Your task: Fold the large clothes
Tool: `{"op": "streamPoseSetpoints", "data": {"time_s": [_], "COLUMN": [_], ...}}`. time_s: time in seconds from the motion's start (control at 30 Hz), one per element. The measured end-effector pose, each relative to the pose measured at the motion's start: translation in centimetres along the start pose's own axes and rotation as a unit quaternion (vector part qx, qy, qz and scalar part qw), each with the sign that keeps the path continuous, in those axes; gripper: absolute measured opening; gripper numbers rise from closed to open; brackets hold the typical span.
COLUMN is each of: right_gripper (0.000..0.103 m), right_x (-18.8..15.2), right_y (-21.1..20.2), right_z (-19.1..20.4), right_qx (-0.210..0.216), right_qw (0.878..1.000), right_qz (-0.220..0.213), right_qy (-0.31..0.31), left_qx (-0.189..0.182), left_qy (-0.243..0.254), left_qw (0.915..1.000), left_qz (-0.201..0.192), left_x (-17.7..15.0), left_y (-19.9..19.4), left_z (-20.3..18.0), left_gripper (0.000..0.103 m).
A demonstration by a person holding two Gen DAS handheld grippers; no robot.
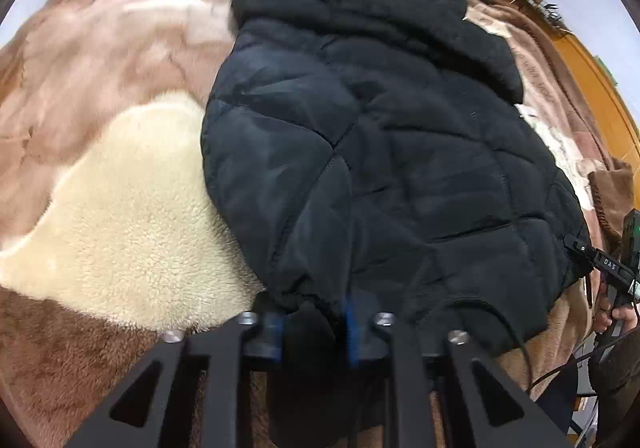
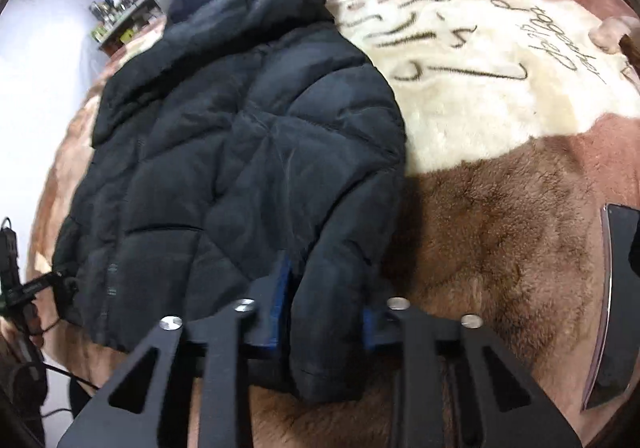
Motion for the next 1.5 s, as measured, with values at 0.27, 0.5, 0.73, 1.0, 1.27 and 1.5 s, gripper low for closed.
{"op": "streamPoseSetpoints", "data": {"time_s": [0.27,0.5,0.73,1.0,1.27,1.5], "right_gripper": [0.016,0.016,0.018,0.061,0.061,0.063], "right_x": [-3.2,-9.1,-12.1,-10.9,-3.2,7.6], "right_y": [-5.8,-7.3,-7.2,-9.3,-19.3,-23.6], "right_z": [1.9,1.2,0.0,-1.6,-0.3,6.1], "right_qx": [0.011,0.019,0.0,-0.041,-0.046,-0.063], "right_qw": [0.999,1.0,1.0,0.999,0.992,0.974], "right_qz": [-0.025,-0.008,0.001,-0.019,-0.113,-0.177], "right_qy": [-0.022,-0.023,-0.018,0.006,-0.029,-0.123], "left_qx": [-0.014,-0.007,0.004,0.024,0.044,0.039], "left_qy": [0.028,0.041,0.044,0.018,0.014,0.059], "left_qw": [0.9993,0.9991,0.999,0.9992,0.9912,0.98], "left_qz": [-0.019,-0.006,-0.002,-0.027,-0.124,-0.186], "left_x": [-4.1,-9.9,-12.9,-11.7,-5.3,4.4], "left_y": [-5.1,-6.5,-6.3,-9.8,-20.5,-25.1], "left_z": [-1.7,-1.1,-1.2,1.9,3.3,0.0], "left_gripper": [0.015,0.017,0.021,0.061,0.076,0.086]}}
Point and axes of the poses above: each gripper's, at about its wrist camera, not at the fingertips, and y roughly the way its jaws point, z to its left, x to its top, the point moved 6 cm from there along y, roughly the way its jaws point, and after that the axes turned 12 degrees about z, right-handed, at the moved point
